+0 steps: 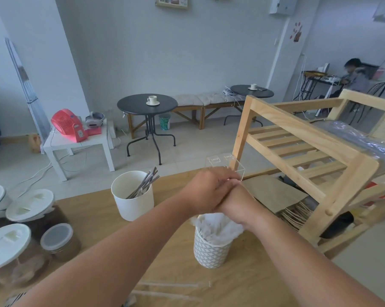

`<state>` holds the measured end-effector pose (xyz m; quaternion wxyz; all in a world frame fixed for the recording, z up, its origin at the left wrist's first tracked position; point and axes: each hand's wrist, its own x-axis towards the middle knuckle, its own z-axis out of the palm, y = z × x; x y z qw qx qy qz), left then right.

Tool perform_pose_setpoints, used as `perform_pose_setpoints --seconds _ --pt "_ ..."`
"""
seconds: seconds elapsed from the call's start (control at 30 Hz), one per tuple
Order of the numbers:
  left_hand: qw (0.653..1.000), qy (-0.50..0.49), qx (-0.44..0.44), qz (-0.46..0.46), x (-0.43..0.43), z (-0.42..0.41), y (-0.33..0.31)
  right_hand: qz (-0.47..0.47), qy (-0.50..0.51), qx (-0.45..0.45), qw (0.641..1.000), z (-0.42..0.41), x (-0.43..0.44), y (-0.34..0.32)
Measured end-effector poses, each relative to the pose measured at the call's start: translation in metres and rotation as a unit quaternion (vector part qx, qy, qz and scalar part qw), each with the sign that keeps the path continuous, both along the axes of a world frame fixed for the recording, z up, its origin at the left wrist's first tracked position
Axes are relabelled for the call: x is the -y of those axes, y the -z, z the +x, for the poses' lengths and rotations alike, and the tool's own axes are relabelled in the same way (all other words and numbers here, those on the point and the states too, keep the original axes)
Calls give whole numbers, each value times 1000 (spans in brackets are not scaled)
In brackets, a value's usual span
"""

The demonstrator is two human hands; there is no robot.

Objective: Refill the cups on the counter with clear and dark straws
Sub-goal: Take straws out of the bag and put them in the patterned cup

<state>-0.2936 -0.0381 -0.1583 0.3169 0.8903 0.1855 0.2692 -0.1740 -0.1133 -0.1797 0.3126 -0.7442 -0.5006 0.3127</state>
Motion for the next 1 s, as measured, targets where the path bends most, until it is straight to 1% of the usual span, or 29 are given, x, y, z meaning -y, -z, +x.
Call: perform_pose_setpoints --seconds 0.07,0.1,0.17,0.23,0.3,0.37,0.4,0.43,0.47,0.53,0.6,0.67,0.73,0.77,0.8,0.87,0.9,1.0 --pt "1000 2 -6 27 -2 -2 7 17 17 -89 996 10 11 -8" --pt "999 5 -11 31 -3 -3 11 21 25 -112 993 15 18 -12" --pt "998 13 -31 48 -4 -4 18 38 45 -130 990 22 28 -22" --pt "992 36 -85 90 -2 -3 26 70 100 -111 986 33 34 -27" --pt "977 47 -153 139 2 1 31 99 148 -60 982 39 37 -31" --pt "965 50 -185 180 6 3 35 110 138 -1 984 39 38 -26" --pt "962 56 -195 181 7 4 35 114 118 20 986 37 37 -23" --pt "966 67 -194 155 7 4 33 120 98 38 987 36 37 -18" --pt "977 76 -178 94 7 2 30 124 77 55 988 34 38 -14" --pt "992 60 -97 -61 4 -5 22 122 29 93 988 30 40 -6" --pt "986 3 -2 -165 -2 -16 12 123 -12 128 984 22 44 2" --pt "973 -44 62 -217 -9 -29 9 119 -52 176 976 11 45 12" --pt "967 -73 74 -234 -14 -46 13 89 -81 229 966 -2 40 20" --pt "968 -94 55 -227 -16 -57 19 68 -87 256 960 -8 37 24" --pt "972 -121 17 -202 -19 -68 28 46 -91 280 955 -12 33 26" --pt "969 -181 -90 -144 -21 -95 49 14 -102 301 948 -18 28 27" --pt "961 -203 -133 -131 -21 -108 59 6 -107 303 947 -18 26 27" --pt "930 -255 -217 -151 -22 -150 88 20 -106 314 943 -20 24 31"
